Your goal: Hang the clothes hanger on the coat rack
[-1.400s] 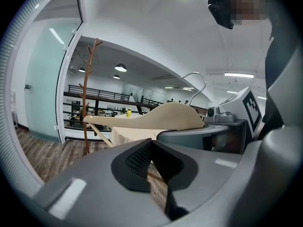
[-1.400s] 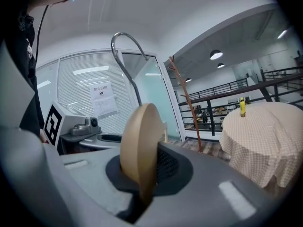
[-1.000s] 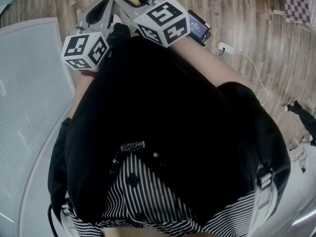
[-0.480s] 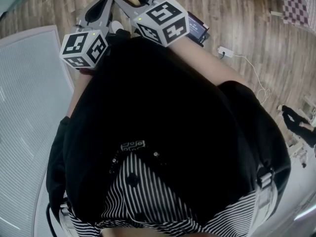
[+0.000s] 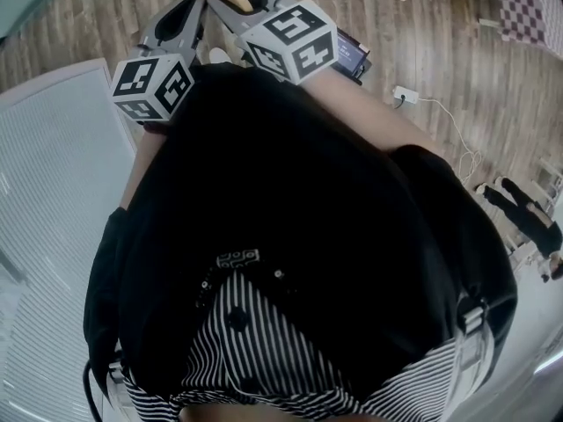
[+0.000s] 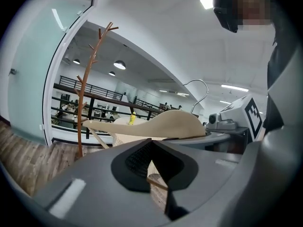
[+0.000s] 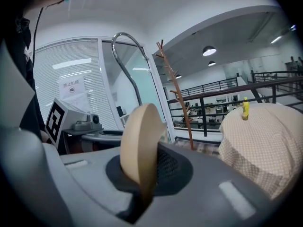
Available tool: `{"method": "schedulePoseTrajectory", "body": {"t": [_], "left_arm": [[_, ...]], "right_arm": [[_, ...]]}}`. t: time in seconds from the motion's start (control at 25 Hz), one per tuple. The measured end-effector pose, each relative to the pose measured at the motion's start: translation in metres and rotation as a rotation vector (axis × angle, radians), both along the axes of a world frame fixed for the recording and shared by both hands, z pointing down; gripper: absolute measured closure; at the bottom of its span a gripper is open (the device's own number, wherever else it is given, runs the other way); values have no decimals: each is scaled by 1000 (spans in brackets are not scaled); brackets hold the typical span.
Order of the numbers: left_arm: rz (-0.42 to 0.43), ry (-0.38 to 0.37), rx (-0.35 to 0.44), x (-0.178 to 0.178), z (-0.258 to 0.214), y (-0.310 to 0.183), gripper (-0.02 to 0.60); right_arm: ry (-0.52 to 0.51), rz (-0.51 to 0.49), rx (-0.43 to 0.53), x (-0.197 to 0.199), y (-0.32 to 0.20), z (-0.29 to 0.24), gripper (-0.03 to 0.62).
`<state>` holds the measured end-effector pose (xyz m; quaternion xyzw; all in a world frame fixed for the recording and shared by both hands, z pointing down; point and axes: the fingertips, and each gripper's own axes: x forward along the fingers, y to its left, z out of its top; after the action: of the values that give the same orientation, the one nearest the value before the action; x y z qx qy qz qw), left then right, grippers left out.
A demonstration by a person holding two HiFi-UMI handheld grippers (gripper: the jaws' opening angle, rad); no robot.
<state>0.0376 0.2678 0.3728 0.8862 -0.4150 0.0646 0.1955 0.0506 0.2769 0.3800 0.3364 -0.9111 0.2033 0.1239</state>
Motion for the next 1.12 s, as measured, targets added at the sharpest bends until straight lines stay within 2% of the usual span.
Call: {"method": "schedulePoseTrajectory", "body": {"t": [0.16, 0.44, 0.88, 1.12], "left_arm": [[27, -11, 25, -35, -12, -36, 578], [49, 26, 5, -94, -12, -78, 578], [35, 34, 20, -144, -11, -115, 578], [29, 69, -18, -167, 4, -131, 578]], "right_arm": [[9, 24, -3, -36, -34, -10, 592], [35, 41, -11, -94, -72, -13, 592], [31, 30, 0, -144, -116, -13, 592], [51, -7, -11, -168, -127, -4, 592]]}}
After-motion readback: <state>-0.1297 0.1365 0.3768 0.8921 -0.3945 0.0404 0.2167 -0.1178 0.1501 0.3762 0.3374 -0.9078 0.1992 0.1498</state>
